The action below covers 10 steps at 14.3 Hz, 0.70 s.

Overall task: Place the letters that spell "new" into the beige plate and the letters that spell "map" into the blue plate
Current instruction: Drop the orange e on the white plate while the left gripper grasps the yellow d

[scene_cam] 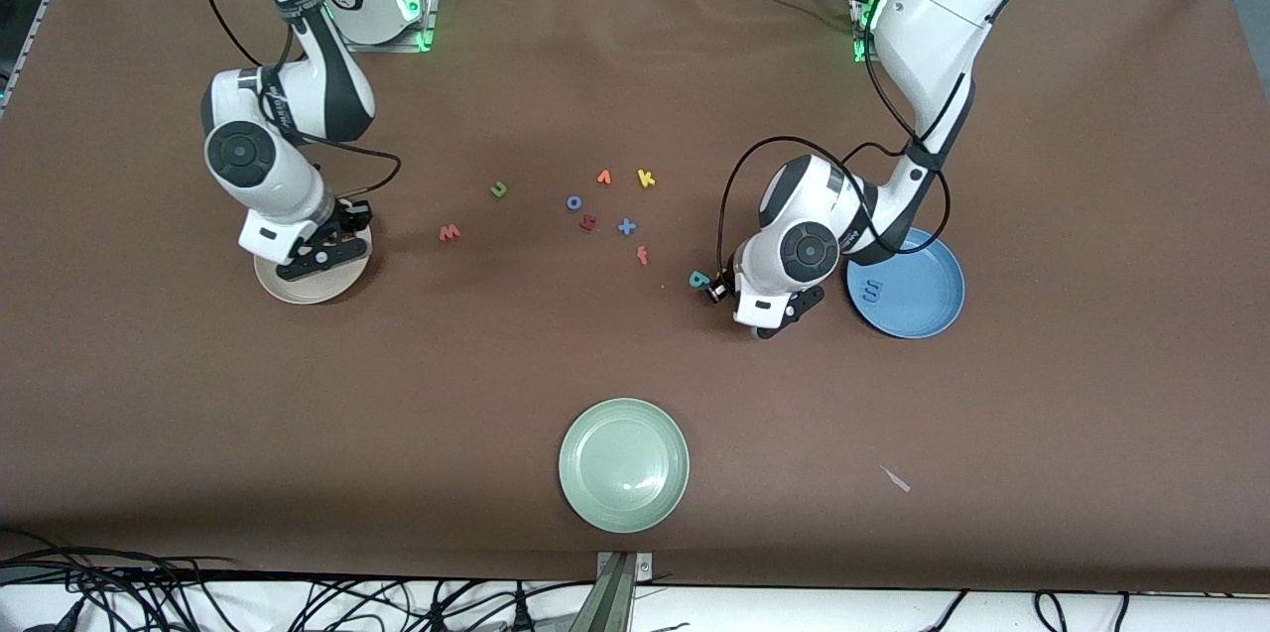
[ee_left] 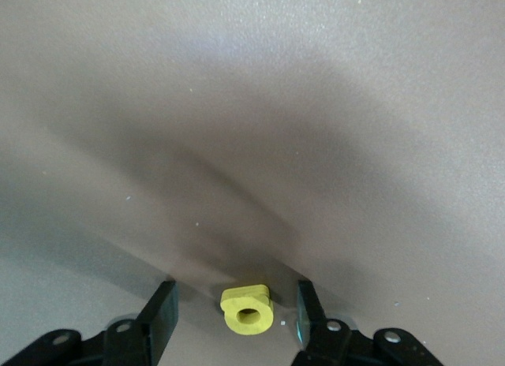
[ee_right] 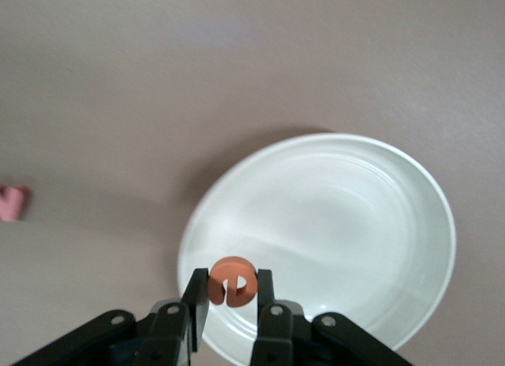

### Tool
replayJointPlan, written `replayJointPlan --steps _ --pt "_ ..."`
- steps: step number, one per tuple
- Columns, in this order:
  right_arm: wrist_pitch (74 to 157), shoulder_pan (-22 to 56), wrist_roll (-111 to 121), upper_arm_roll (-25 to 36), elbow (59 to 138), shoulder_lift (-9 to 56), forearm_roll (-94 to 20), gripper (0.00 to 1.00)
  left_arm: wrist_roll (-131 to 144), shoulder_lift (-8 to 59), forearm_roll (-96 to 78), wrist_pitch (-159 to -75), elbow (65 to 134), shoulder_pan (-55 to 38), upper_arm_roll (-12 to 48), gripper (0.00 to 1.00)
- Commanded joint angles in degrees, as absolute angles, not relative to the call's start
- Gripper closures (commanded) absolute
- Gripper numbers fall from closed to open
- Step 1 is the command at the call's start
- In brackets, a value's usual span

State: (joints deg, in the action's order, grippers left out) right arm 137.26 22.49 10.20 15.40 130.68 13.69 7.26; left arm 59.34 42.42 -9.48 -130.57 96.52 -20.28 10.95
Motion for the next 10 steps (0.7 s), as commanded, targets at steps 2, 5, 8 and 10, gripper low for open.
replayJointPlan --steps 2,5,8,10 --pt "140.4 22.7 11.5 16.9 133.8 13.4 7.7 0.22 59.7 41.1 -10.9 -131.0 98.8 -20.7 11.1 0.41" --pt "139.7 22.8 10.3 16.8 133.4 13.1 7.7 0.00 59.7 41.1 -10.9 -131.0 98.9 -20.7 11.1 0.56" --pt "139.7 22.9 4.2 14.8 133.3 12.4 7.6 0.00 59.5 41.0 -10.9 -131.0 98.8 -20.7 11.0 0.80" --pt "138.9 22.9 -3.4 11.0 133.3 11.7 7.0 0.00 59.2 40.8 -10.5 -130.6 98.5 -20.6 11.0 1.00"
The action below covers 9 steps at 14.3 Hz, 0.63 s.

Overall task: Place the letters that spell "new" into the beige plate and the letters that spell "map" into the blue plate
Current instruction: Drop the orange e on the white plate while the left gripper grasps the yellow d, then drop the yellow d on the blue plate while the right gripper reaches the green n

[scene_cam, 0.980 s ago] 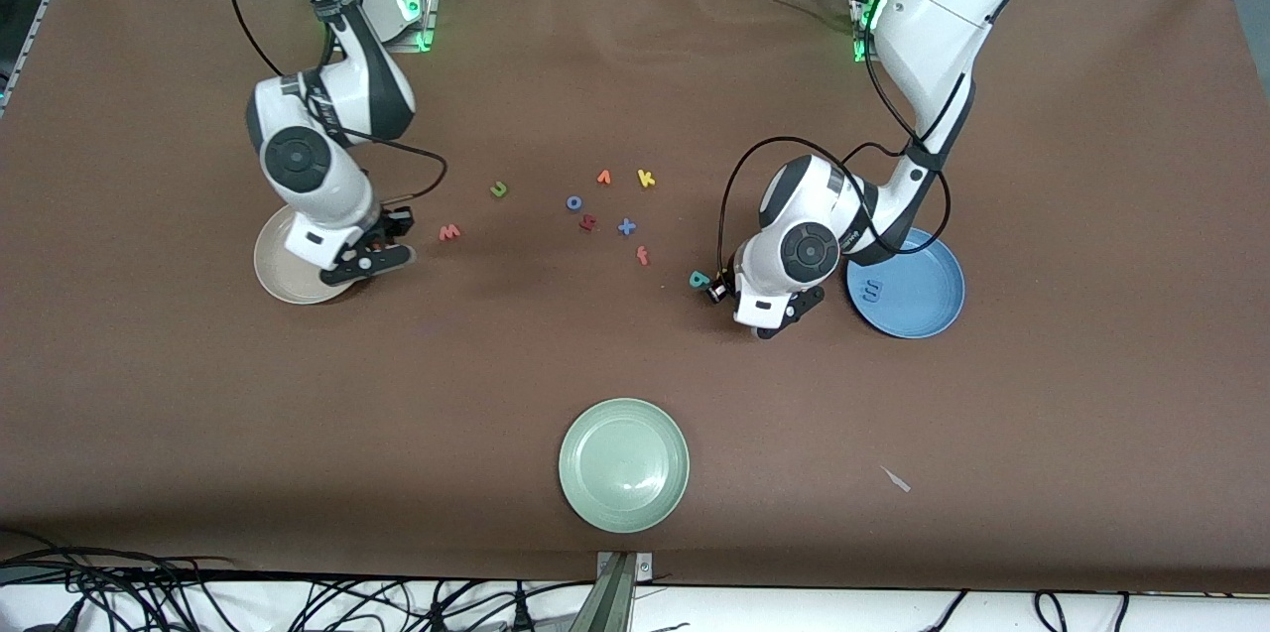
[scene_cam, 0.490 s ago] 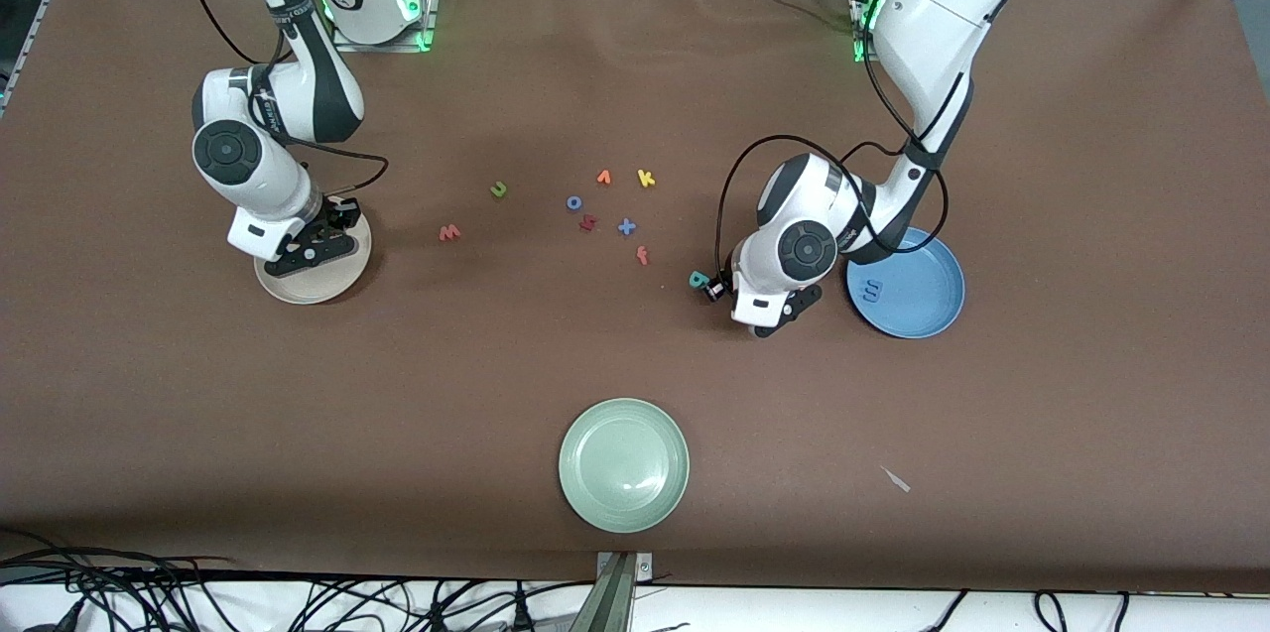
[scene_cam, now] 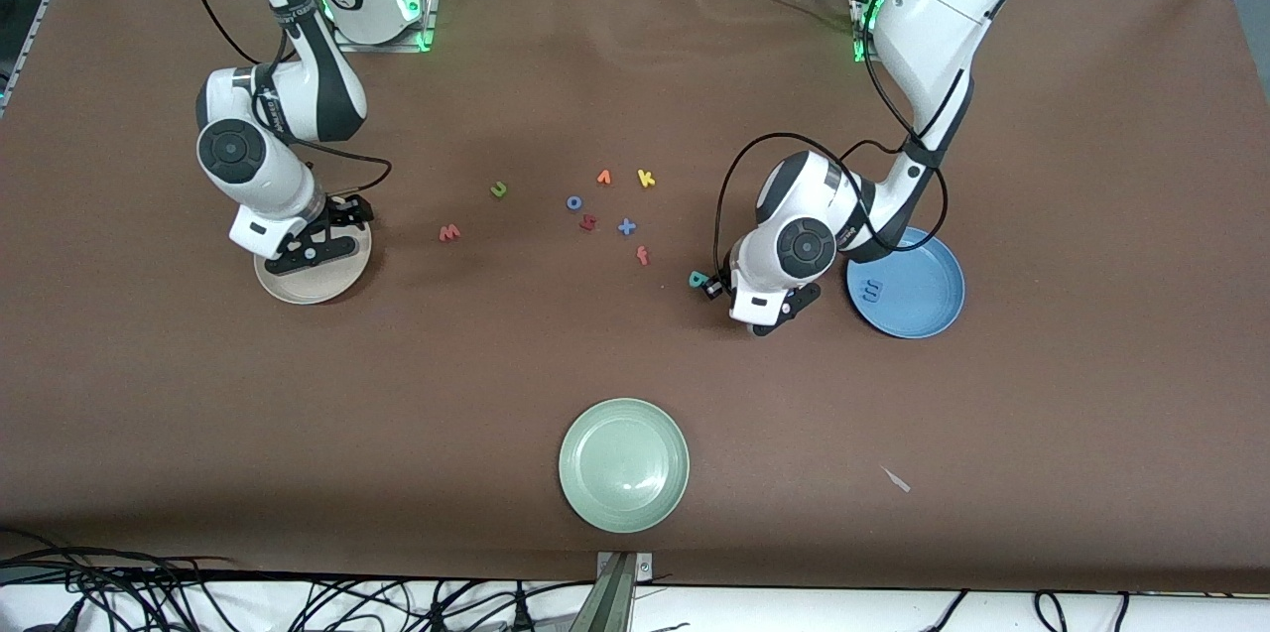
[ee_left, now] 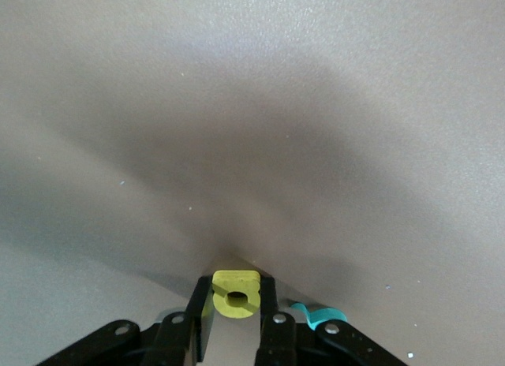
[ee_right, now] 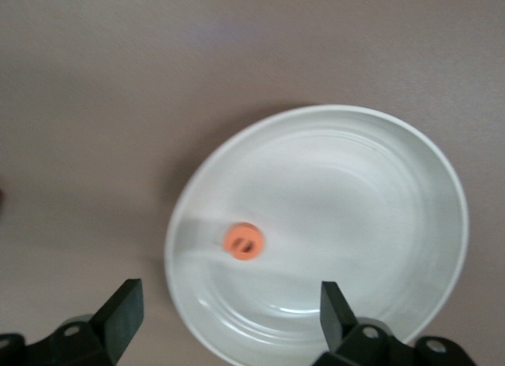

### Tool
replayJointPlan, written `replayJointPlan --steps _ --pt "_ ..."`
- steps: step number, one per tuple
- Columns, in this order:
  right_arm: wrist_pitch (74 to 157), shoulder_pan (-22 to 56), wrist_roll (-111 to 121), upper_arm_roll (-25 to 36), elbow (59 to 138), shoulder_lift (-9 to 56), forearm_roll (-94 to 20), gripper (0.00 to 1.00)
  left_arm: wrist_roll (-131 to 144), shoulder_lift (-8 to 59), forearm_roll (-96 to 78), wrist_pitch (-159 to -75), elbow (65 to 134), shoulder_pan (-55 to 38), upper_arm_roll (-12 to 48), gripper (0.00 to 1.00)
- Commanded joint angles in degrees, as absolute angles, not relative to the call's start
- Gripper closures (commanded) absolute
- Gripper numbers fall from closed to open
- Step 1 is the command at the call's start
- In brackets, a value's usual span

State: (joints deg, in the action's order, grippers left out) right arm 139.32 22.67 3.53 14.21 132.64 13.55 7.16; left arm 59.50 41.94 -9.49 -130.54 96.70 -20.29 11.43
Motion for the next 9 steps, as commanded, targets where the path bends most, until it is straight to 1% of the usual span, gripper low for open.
replayJointPlan --steps 1,4,7,9 --pt "137.7 22.9 -7.1 9.0 133.3 11.3 6.9 0.00 59.3 40.6 -10.5 -130.5 98.4 -20.6 11.0 1.00" --pt "135.4 22.9 -19.1 2.1 133.3 9.5 6.9 0.00 58.5 37.5 -10.3 -127.6 97.7 -19.3 10.6 1.00" --pt "134.5 22.9 -30.6 -4.7 133.4 8.7 6.9 0.00 48.9 35.2 -10.2 -117.4 94.5 -14.3 10.5 1.00" --pt "133.2 22.9 -35.0 -7.9 133.5 8.0 6.9 0.00 40.7 33.3 -8.8 -112.5 94.6 -10.3 10.1 1.00"
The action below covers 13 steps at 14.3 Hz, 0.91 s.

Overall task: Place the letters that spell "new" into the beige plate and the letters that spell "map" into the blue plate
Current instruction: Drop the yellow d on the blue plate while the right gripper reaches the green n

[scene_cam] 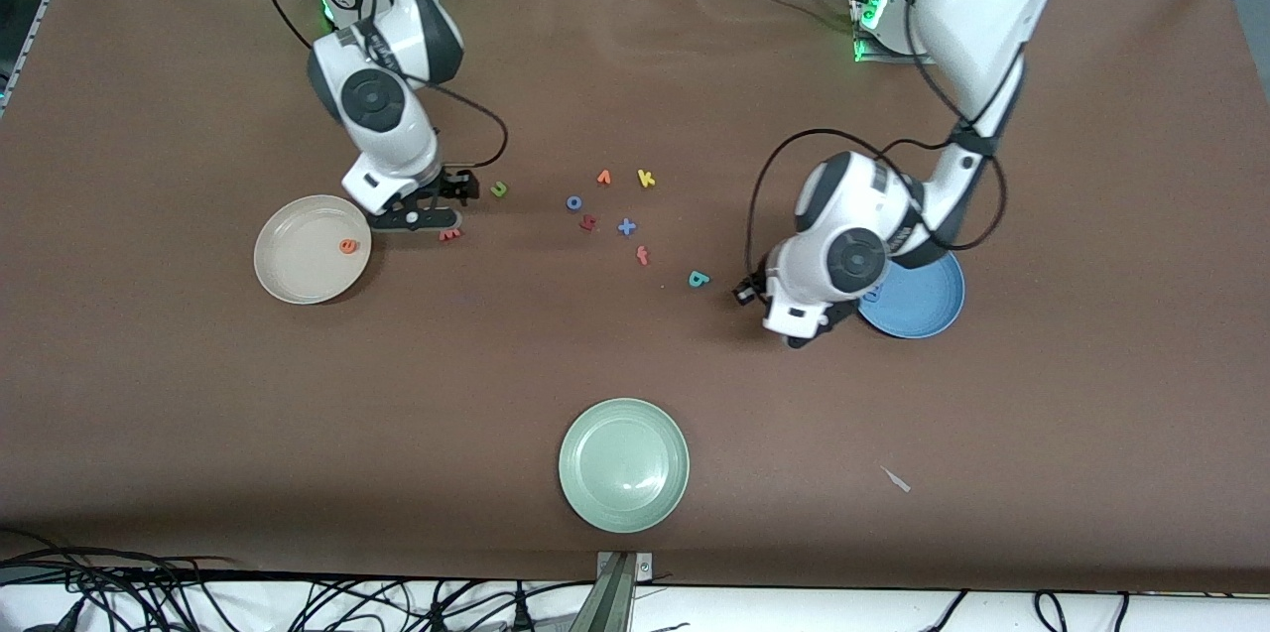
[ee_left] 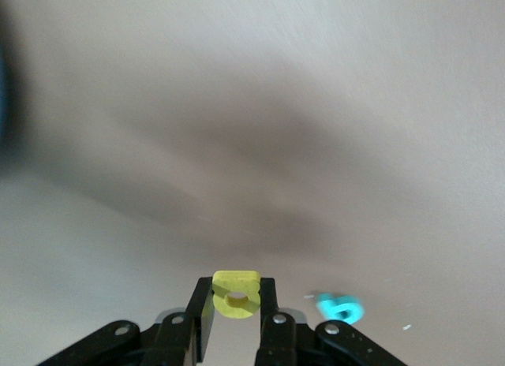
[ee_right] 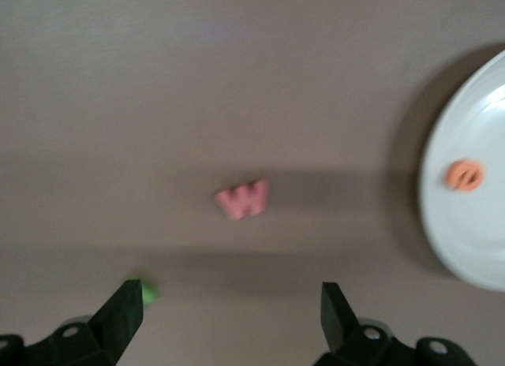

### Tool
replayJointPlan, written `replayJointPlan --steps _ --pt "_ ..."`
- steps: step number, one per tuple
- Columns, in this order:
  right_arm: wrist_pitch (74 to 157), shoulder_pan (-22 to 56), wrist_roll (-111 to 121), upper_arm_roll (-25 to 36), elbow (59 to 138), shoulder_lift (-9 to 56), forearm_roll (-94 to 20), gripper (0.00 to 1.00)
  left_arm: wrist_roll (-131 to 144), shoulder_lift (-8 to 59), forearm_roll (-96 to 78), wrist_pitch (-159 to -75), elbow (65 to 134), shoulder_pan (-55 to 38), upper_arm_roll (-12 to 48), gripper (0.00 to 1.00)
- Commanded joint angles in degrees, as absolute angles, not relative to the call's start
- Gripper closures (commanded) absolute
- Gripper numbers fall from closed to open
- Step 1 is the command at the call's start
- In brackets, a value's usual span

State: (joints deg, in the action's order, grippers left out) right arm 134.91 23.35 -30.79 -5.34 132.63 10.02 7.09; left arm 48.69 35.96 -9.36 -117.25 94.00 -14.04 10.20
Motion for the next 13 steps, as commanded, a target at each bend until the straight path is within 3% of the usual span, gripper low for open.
replayJointPlan --steps 1,4,7,11,12,13 --pt "132.8 22.9 -36.8 -9.0 133.6 7.6 6.3 0.00 37.7 32.4 -6.5 -109.6 95.0 -8.3 10.1 0.99" --pt "133.2 22.9 -39.5 -12.2 133.9 7.5 3.7 0.00 31.9 31.8 1.7 -103.6 95.9 -3.9 10.3 0.99" --pt "134.6 22.9 -39.5 -12.6 134.6 7.7 1.5 0.00 18.4 34.9 1.8 -105.6 95.9 2.4 10.3 0.97" --pt "136.3 22.9 -38.2 -12.6 135.3 8.1 1.5 0.00 15.4 36.0 1.9 -107.5 96.8 3.4 10.3 0.92" --pt "136.3 22.9 -37.2 -12.6 135.4 8.1 1.5 0.00 13.8 36.6 1.9 -107.5 96.7 4.3 10.3 0.87" --pt "136.3 22.9 -36.1 -12.6 135.4 8.2 1.5 0.00 12.4 36.7 1.8 -107.5 96.4 4.9 10.4 0.60"
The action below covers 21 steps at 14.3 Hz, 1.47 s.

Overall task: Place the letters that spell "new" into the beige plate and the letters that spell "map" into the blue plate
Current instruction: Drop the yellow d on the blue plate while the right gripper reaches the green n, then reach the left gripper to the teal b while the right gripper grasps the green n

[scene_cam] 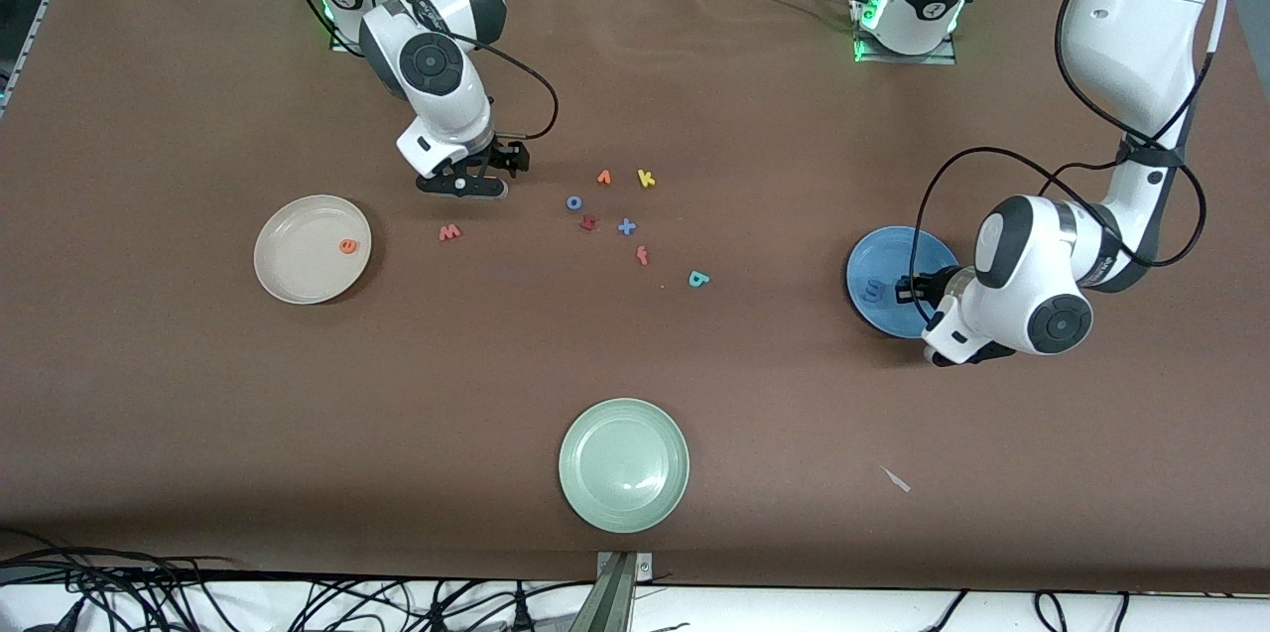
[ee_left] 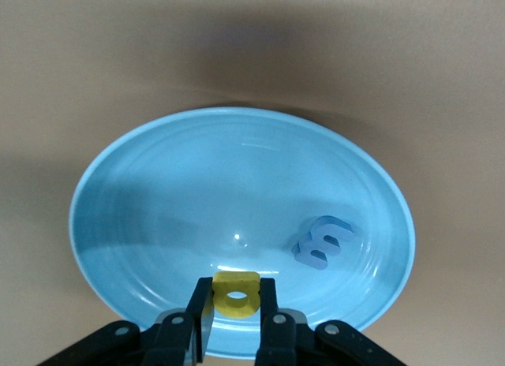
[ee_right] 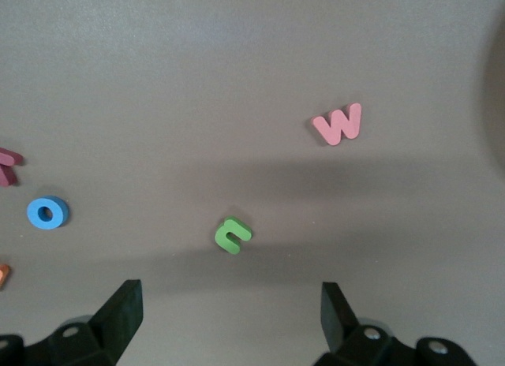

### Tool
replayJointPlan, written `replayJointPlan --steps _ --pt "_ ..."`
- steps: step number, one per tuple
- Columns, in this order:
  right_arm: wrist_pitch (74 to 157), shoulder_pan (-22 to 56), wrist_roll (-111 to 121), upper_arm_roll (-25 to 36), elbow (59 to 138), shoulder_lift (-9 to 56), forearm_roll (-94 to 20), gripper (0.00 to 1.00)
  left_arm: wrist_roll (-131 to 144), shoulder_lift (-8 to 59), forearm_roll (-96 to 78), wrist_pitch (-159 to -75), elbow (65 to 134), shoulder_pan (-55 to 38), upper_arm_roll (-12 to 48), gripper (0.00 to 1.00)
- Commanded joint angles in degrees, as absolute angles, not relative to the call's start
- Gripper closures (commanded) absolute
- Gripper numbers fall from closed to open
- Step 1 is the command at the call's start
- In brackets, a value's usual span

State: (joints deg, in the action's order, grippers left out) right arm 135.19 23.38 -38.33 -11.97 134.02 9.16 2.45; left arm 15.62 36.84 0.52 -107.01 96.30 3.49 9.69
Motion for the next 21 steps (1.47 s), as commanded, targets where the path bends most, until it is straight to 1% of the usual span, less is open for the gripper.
replayJointPlan --steps 1,2,4,7,8,10,12,15,17,19,21 --pt "136.1 22.9 -34.2 -12.6 135.4 8.2 1.5 0.00 12.1 36.5 1.5 -106.8 95.6 4.9 10.4 0.20" --pt "135.8 22.9 -33.0 -12.5 135.4 8.2 1.5 0.00 12.3 35.9 1.4 -106.1 94.9 5.0 10.7 0.00" --pt "135.7 22.9 -30.9 -12.5 135.4 8.6 1.5 0.00 13.1 34.0 1.3 -101.6 92.5 3.7 11.5 0.00" --pt "135.8 22.9 -30.6 -12.5 135.4 8.9 1.5 0.00 14.1 33.9 1.2 -97.8 87.6 2.9 13.1 0.00" --pt "135.8 22.9 -29.5 -12.5 135.5 8.9 1.5 0.00 14.1 34.4 1.2 -97.6 86.5 3.0 13.1 0.00" --pt "136.8 22.9 -27.1 -12.5 136.3 9.7 1.5 0.00 14.4 34.5 1.1 -97.6 86.3 2.5 13.3 0.00" --pt "138.3 22.9 -22.0 -12.5 136.1 10.9 1.6 0.00 17.4 34.5 1.2 -97.6 86.0 0.0 13.4 0.00" --pt "139.2 22.9 -11.1 -12.5 136.2 11.5 1.7 0.00 25.2 36.5 -6.6 -99.3 86.0 -4.0 13.9 0.00" --pt "139.9 22.9 0.6 -12.6 136.2 11.5 1.7 0.00 31.3 37.4 -7.6 -104.5 86.9 -6.4 13.9 0.00" --pt "140.8 22.9 3.9 -12.7 136.6 11.7 1.8 0.00 38.3 38.9 -7.7 -106.3 86.9 -9.4 13.9 0.00" --pt "146.0 22.9 5.9 -12.7 138.9 12.0 1.8 0.00 45.9 39.8 -7.6 -110.3 87.2 -13.1 13.9 0.00"
